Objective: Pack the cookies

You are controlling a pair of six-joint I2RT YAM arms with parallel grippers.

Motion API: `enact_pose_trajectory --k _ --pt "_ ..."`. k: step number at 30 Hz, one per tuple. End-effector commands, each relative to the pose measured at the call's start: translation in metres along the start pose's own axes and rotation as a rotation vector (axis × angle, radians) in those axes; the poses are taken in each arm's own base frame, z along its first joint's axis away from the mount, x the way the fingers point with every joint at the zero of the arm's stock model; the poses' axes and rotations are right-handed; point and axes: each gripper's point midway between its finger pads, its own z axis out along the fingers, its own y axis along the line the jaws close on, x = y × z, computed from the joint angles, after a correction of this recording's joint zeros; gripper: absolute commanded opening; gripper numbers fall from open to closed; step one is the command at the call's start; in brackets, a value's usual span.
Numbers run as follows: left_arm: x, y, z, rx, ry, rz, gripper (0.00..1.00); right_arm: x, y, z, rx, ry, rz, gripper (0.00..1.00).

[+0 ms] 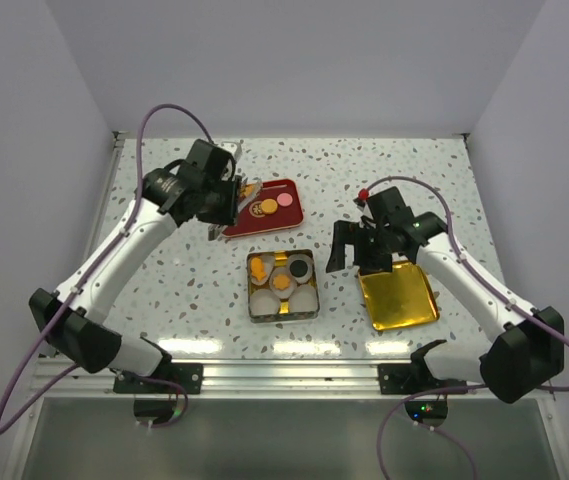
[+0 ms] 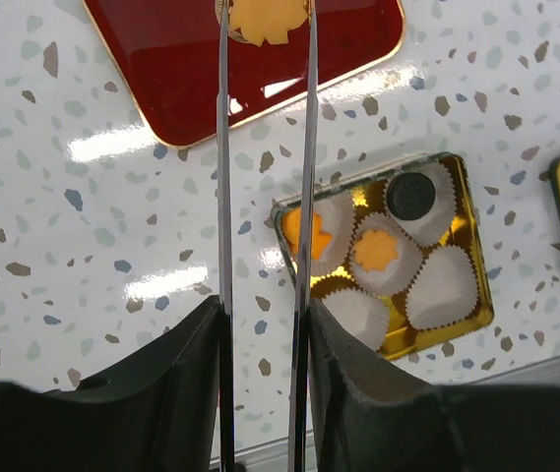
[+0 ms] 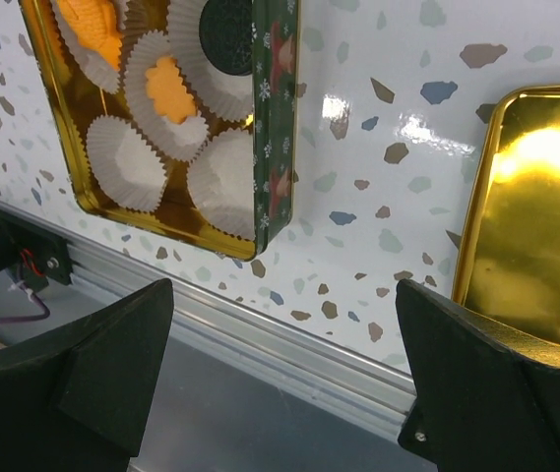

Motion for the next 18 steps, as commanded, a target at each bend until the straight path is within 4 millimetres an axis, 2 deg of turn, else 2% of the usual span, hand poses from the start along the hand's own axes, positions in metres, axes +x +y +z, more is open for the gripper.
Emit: enact_pose_trajectory --k 1,2,3,8,12,18 --pt "0.004 -0.014 -0.027 0.139 -0.052 0.066 0.28 -0.025 0.009 -0.010 0.003 -0.082 -0.023 0.99" --pt "0.013 -0.014 -0.024 0.142 -0.037 0.074 0.28 -0.026 0.008 -0.010 0.012 -0.079 -0.018 0.99" --pt "0.016 -0.020 -0.032 0.186 -0.049 0.081 0.26 -0.033 0.009 -0.013 0.012 -0.094 -0.016 0.99" --pt "0.043 -0.037 -0.038 0.257 -0.029 0.125 0.25 -0.058 0.009 -0.022 0.003 -0.124 0.022 0.99" --pt "0.061 -0.065 -0.048 0.329 -0.021 0.177 0.25 -0.080 0.017 -0.035 -0.028 -0.172 0.044 0.99" --pt "0.087 -0.092 -0.052 0.391 0.017 0.192 0.24 -0.086 0.025 -0.038 -0.058 -0.181 0.063 0.99"
